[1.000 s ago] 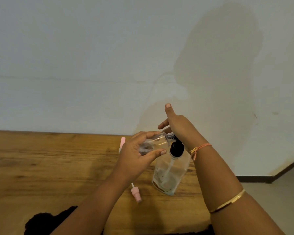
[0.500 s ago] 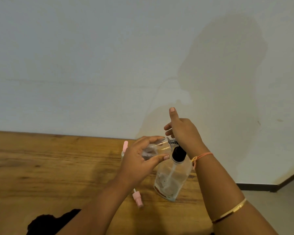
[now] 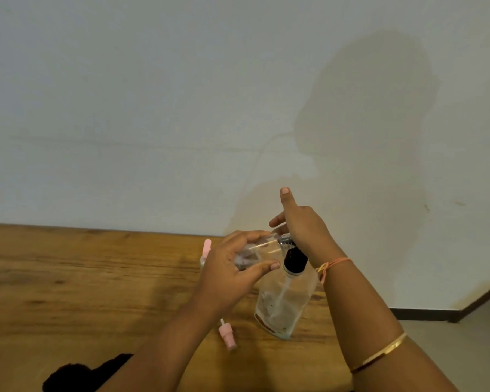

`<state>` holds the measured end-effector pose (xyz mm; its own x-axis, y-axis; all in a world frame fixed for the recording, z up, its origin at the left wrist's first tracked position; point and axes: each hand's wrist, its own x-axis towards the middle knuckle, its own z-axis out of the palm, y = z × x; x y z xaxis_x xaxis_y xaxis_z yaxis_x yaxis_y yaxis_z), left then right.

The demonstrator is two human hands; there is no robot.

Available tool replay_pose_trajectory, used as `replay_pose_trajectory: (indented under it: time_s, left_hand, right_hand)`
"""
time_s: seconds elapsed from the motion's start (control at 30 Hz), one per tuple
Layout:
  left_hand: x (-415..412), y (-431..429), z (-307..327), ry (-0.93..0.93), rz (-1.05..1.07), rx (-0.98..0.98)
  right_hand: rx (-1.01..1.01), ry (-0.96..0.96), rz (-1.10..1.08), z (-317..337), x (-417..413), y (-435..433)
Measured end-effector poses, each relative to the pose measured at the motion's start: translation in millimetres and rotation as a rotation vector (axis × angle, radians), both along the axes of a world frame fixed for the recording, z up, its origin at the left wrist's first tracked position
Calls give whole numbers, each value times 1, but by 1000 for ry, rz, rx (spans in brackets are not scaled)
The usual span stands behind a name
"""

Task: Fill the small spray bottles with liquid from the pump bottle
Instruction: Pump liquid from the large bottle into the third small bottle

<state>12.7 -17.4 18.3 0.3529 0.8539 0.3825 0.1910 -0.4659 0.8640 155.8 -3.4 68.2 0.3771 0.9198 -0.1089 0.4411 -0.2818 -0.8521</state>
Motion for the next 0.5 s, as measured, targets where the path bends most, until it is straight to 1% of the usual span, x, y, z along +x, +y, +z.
replay_pose_trajectory:
  time_s: [0.07,0.13,0.27,0.37,0.5]
  left_hand:
    - [-1,0,3,-13,-4,16]
    - [-1,1,2,-13,-11,13]
    - [-1,3,-2,54,-15,-5]
    - [-1,3,-3,51,-14,-17]
    - [-2,2,0,14,-19,-18]
  right_hand:
    - [-5,-6,33,5,0,1]
    - [-52,-15,69,6,0,0]
    - [-114,-5,57,2,1,-8]
    - [-109,-20,47,0,0,-7]
    - [-57,18,41,0,0,-4]
